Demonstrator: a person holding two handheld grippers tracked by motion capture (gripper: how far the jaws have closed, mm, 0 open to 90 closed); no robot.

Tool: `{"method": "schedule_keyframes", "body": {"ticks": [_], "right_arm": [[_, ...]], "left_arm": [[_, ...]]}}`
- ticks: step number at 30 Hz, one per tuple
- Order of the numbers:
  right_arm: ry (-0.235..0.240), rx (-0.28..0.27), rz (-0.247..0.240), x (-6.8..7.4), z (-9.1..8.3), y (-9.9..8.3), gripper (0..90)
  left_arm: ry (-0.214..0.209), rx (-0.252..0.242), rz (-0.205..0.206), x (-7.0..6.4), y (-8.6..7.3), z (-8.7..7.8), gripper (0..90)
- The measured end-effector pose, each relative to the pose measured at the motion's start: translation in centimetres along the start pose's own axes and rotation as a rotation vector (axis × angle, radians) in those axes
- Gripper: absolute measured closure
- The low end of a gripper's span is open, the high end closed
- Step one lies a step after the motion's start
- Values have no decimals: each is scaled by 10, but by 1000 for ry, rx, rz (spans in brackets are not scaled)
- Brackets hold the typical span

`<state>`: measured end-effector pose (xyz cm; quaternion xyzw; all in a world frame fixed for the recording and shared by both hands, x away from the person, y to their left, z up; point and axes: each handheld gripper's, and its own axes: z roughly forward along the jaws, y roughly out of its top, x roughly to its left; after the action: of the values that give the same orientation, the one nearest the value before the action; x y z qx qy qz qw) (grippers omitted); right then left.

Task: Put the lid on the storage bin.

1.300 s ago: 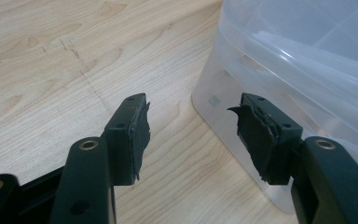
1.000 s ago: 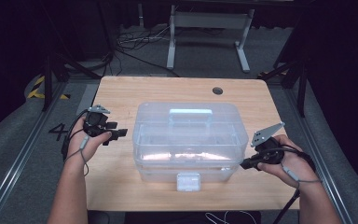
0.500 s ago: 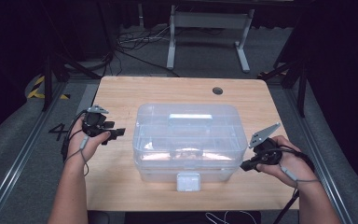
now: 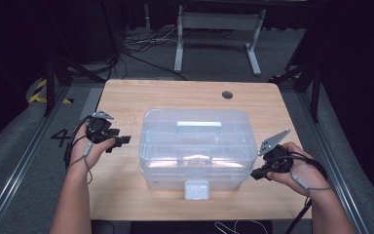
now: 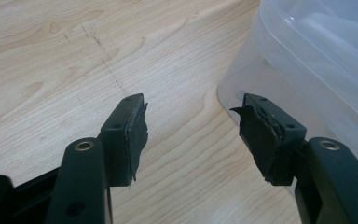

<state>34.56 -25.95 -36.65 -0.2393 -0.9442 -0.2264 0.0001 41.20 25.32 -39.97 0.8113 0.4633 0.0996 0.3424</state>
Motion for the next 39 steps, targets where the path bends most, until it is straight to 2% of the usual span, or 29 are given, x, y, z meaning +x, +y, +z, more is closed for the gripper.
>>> {"method": "schedule_keyframes", "body": {"ticks": [4,7,10,20,26,31,36,38,39], "right_arm": [[1,19,-2,-1,2,-1,900],[4,13,-3,-1,0,-2,900],[15,-23,-3,0,-7,-4,900],[2,-91,-3,-4,-25,-7,900],[-14,-174,-3,-10,-41,-7,900],[-29,-259,1,-15,-51,-5,900],[-60,-421,30,-23,-58,-2,879],[-73,-483,48,-27,-60,-2,823],[-73,-483,48,-27,-60,-2,823]], "left_arm": [[3,-2,-7,0,0,-1,415],[0,-5,-6,1,0,-1,415],[3,-5,-6,1,0,-1,415],[12,-19,-7,-4,-4,-6,414],[10,-29,0,-7,-11,-12,404],[12,-37,-12,-8,-18,-17,397],[18,-42,-17,-6,-23,-19,393],[19,-41,-24,-6,-24,-20,392],[19,-41,-24,-6,-24,-20,391]]}}
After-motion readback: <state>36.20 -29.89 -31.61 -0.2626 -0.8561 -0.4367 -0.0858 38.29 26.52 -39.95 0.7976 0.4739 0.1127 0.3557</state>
